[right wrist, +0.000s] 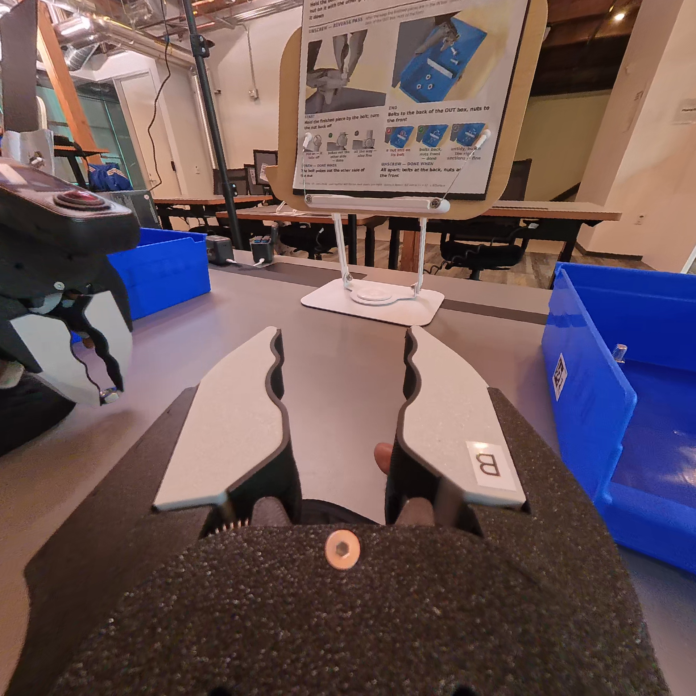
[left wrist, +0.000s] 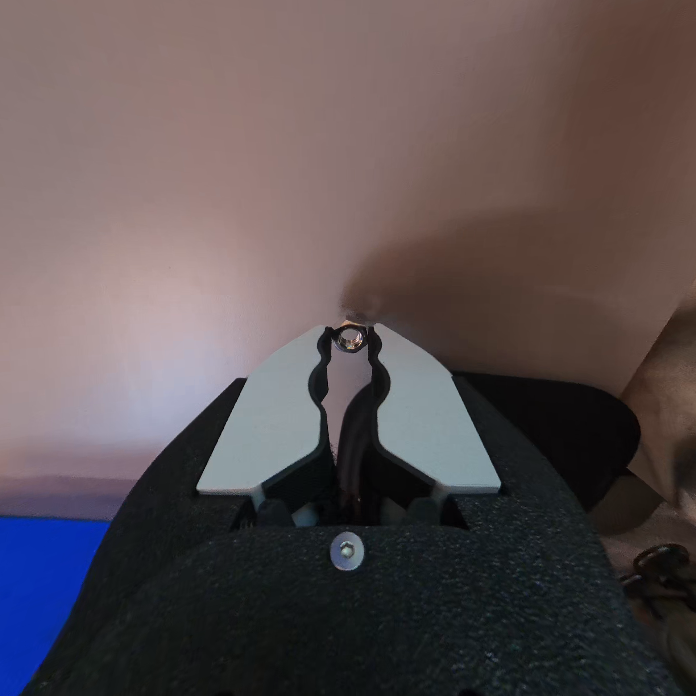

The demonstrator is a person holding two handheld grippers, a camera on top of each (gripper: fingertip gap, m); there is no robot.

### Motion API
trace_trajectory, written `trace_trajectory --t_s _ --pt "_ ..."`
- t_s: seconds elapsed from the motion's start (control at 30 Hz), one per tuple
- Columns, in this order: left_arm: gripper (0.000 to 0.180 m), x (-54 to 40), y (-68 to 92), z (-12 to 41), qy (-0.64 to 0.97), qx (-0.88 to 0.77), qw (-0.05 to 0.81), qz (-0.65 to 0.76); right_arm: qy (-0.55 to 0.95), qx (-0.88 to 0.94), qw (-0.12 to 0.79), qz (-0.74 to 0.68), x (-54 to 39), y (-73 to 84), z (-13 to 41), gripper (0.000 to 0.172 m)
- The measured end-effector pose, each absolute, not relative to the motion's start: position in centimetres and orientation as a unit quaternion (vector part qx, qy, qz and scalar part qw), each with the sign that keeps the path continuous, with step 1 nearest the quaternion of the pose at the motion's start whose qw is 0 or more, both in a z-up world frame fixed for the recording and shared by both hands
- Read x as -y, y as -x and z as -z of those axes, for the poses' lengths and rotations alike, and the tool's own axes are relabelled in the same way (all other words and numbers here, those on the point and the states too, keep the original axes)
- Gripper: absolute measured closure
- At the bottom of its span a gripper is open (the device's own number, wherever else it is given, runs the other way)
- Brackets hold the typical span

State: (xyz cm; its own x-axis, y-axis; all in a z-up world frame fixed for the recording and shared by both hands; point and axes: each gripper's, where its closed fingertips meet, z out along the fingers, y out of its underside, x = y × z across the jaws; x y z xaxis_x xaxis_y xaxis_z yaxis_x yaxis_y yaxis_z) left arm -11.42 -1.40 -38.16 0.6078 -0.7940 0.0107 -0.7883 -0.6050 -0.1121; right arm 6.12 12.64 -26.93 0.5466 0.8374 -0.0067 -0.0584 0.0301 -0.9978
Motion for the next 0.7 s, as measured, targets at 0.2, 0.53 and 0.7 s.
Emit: trace_trajectory --t_s 0.2,0.53,0.7 --pt "0.162 1.2 11.3 39.1 0.899 -0.434 0.039 0.033 0.602 0.324 0.641 -0.348 -12.6 -6.1 26.9 0.110" --pt "0.146 1.6 12.4 36.9 0.909 -0.406 0.074 0.054 0.601 0.323 0.642 -0.349 -12.6 -6.2 26.9 0.111" --pt "0.147 0.3 18.3 28.4 0.927 -0.319 0.193 0.048 0.604 0.324 0.639 -0.349 -12.7 -6.1 27.0 0.111"
